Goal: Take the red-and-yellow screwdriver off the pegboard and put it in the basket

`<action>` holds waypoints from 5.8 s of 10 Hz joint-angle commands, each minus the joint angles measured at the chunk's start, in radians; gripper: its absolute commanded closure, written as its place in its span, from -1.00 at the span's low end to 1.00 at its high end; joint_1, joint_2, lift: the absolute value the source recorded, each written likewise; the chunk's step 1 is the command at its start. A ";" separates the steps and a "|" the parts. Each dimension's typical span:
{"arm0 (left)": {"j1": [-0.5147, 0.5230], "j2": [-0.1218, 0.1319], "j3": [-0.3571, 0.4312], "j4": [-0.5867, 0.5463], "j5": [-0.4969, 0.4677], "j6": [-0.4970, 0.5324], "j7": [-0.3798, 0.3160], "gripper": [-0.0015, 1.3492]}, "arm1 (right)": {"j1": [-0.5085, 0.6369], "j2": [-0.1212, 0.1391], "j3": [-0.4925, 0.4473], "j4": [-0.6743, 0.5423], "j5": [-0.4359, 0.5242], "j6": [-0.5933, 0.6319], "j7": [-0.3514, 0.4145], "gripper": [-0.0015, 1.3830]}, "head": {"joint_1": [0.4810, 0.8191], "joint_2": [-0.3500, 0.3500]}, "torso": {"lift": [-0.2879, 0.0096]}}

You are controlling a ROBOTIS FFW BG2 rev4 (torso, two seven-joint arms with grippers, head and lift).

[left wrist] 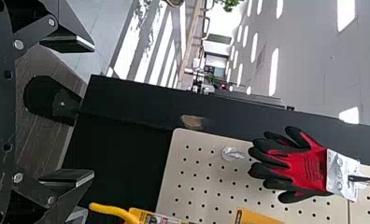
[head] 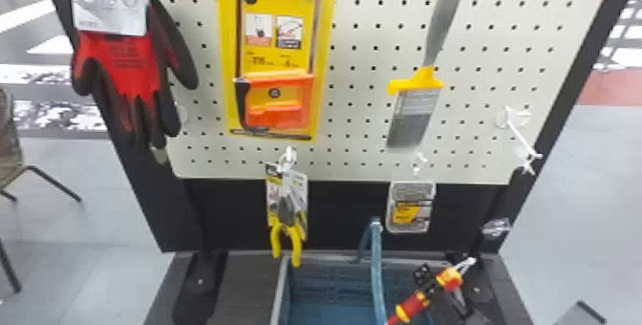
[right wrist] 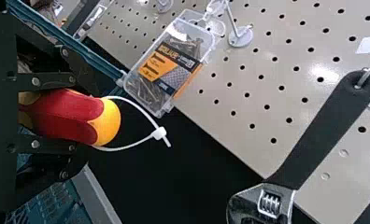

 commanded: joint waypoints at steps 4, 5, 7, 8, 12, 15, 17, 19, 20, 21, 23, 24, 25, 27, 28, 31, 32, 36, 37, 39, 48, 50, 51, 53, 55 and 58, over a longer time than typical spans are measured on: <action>-0.008 0.005 -0.004 0.007 0.004 -0.005 0.000 -0.51 | -0.021 0.001 0.018 0.017 0.014 0.070 -0.007 0.75 | -0.60 0.00 | 0.26; -0.008 0.005 -0.004 0.010 0.004 -0.006 0.000 -0.51 | -0.027 0.001 0.018 0.029 0.014 0.070 -0.007 0.75 | -0.60 0.00 | 0.26; -0.008 0.005 -0.004 0.010 0.006 -0.008 0.000 -0.51 | -0.042 0.001 0.018 0.063 0.008 0.041 -0.007 0.38 | -0.60 0.00 | 0.26; -0.008 0.005 -0.004 0.010 0.007 -0.009 0.000 -0.51 | -0.055 0.001 0.018 0.068 0.007 0.036 -0.007 -0.34 | -0.60 0.00 | 0.26; -0.008 0.008 -0.004 0.010 0.007 -0.008 0.000 -0.51 | -0.081 -0.003 0.018 0.098 0.000 0.033 0.020 -0.69 | -0.60 0.00 | 0.26; -0.012 0.008 -0.007 0.010 0.007 -0.008 0.000 -0.51 | -0.079 -0.003 0.018 0.098 -0.003 0.029 0.020 -0.67 | -0.60 0.00 | 0.26; -0.014 0.011 -0.008 0.012 0.007 -0.008 0.000 -0.51 | -0.077 -0.003 0.018 0.093 -0.007 0.026 0.021 -0.67 | -0.60 0.00 | 0.26; -0.014 0.011 -0.010 0.012 0.007 -0.008 0.000 -0.51 | -0.072 -0.003 0.018 0.093 -0.012 0.026 0.021 -0.67 | -0.60 0.00 | 0.26; -0.014 0.011 -0.010 0.012 0.007 -0.008 0.000 -0.51 | -0.070 -0.003 0.018 0.090 -0.013 0.023 0.021 -0.67 | -0.60 0.00 | 0.26; -0.014 0.011 -0.010 0.012 0.007 -0.008 0.000 -0.51 | -0.070 -0.003 0.018 0.090 -0.013 0.023 0.021 -0.67 | -0.60 0.00 | 0.26; -0.014 0.011 -0.010 0.012 0.007 -0.008 0.000 -0.51 | -0.068 -0.003 0.018 0.090 -0.015 0.021 0.021 -0.67 | -0.60 0.00 | 0.26; -0.014 0.010 -0.010 0.012 0.007 -0.008 0.000 -0.51 | -0.066 -0.003 0.018 0.088 -0.015 0.021 0.021 -0.67 | -0.60 0.00 | 0.26; -0.014 0.010 -0.010 0.012 0.007 -0.008 0.000 -0.51 | -0.066 -0.003 0.018 0.088 -0.015 0.021 0.020 -0.67 | -0.60 0.00 | 0.26; -0.012 0.010 -0.010 0.012 0.007 -0.009 0.000 -0.51 | -0.064 -0.003 0.018 0.085 -0.016 0.021 0.021 -0.67 | -0.60 0.00 | 0.26; -0.014 0.010 -0.010 0.012 0.006 -0.009 0.000 -0.51 | -0.064 -0.003 0.018 0.085 -0.016 0.021 0.020 -0.67 | -0.60 0.00 | 0.26; -0.014 0.010 -0.010 0.012 0.007 -0.009 0.000 -0.51 | -0.064 0.000 0.018 0.088 -0.016 0.020 0.020 -0.67 | -0.60 0.00 | 0.26; -0.014 0.010 -0.008 0.012 0.007 -0.009 0.000 -0.51 | -0.064 0.000 0.018 0.088 -0.016 0.020 0.020 -0.67 | -0.60 0.00 | 0.26; -0.016 0.010 -0.008 0.012 0.007 -0.009 0.000 -0.51 | -0.064 0.000 0.018 0.090 -0.015 0.018 0.020 -0.67 | -0.60 0.00 | 0.26; -0.016 0.010 -0.008 0.012 0.007 -0.009 0.000 -0.51 | -0.066 0.000 0.018 0.090 -0.015 0.018 0.020 -0.67 | -0.60 0.00 | 0.26; -0.016 0.010 -0.008 0.012 0.006 -0.009 0.000 -0.51 | -0.066 0.000 0.018 0.090 -0.015 0.018 0.020 -0.66 | -0.60 0.00 | 0.26; -0.014 0.010 -0.008 0.012 0.007 -0.009 0.000 -0.51 | -0.059 0.000 0.018 0.090 -0.016 0.009 0.020 -0.66 | -0.60 0.00 | 0.26; -0.014 0.010 -0.008 0.012 0.007 -0.009 0.000 -0.51 | -0.057 0.000 0.018 0.090 -0.016 0.007 0.020 -0.66 | -0.60 0.00 | 0.26; -0.014 0.010 -0.008 0.012 0.007 -0.009 0.000 -0.51 | -0.057 0.000 0.018 0.088 -0.018 0.007 0.020 -0.66 | -0.60 0.00 | 0.26; -0.014 0.010 -0.008 0.012 0.007 -0.009 0.000 -0.51 | -0.057 0.000 0.018 0.090 -0.018 0.007 0.020 -0.66 | -0.60 0.00 | 0.26; -0.014 0.010 -0.008 0.012 0.007 -0.009 0.000 -0.51 | -0.057 0.000 0.018 0.090 -0.018 0.007 0.020 -0.66 | -0.60 0.00 | 0.26; -0.016 0.010 -0.007 0.012 0.006 -0.009 0.000 -0.51 | -0.059 0.000 0.018 0.088 -0.016 0.007 0.020 -0.66 | -0.60 0.00 | 0.26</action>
